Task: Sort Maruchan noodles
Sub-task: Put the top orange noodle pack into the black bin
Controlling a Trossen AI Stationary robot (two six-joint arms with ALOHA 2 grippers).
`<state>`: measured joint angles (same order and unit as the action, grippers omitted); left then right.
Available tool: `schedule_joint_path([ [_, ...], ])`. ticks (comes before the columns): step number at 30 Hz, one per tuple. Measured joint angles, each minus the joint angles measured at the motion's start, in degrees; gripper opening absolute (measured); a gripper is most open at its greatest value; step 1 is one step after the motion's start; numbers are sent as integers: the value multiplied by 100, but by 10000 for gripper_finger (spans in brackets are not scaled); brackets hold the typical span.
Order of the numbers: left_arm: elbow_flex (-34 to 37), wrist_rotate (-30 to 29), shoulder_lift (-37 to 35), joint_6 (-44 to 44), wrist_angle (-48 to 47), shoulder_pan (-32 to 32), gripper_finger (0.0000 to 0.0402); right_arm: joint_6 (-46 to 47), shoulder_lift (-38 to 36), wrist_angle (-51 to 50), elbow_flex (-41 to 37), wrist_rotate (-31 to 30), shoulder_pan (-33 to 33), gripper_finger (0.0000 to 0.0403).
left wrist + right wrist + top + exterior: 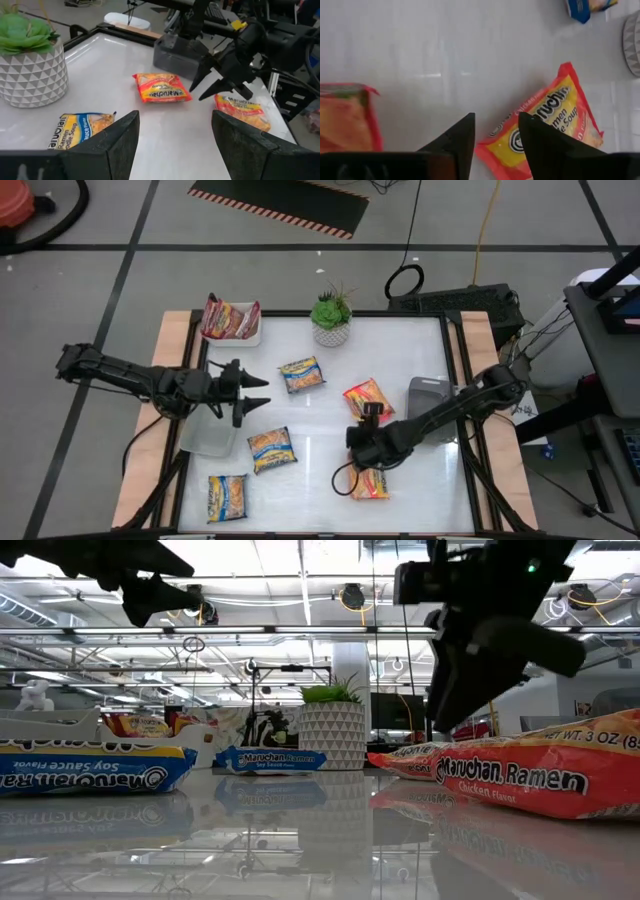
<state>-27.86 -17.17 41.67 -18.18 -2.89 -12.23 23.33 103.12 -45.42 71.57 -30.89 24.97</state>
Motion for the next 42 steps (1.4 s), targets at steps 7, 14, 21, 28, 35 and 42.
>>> schedule_joint_path([
  [7, 0, -136, 0, 40, -215, 11, 253, -46, 218, -600, -18, 113, -65, 139],
  [14, 0, -138, 0, 79, -261, 15, 253, -121, 229, -268, -375, 105, -71, 139],
  [21, 0, -149, 0, 158, -307, 15, 253, -702, 214, 791, -859, -39, -139, 139],
  [28, 0, -403, 0, 204, -381, 15, 253, -827, 207, 933, -885, 31, -205, 137],
  [35, 0, -577, 0, 263, -561, 16, 253, -1117, 14, 1162, -850, 462, -99, 114],
  [42, 0, -699, 0, 263, -650, 15, 253, -1570, -16, 1391, -852, 566, -98, 101],
])
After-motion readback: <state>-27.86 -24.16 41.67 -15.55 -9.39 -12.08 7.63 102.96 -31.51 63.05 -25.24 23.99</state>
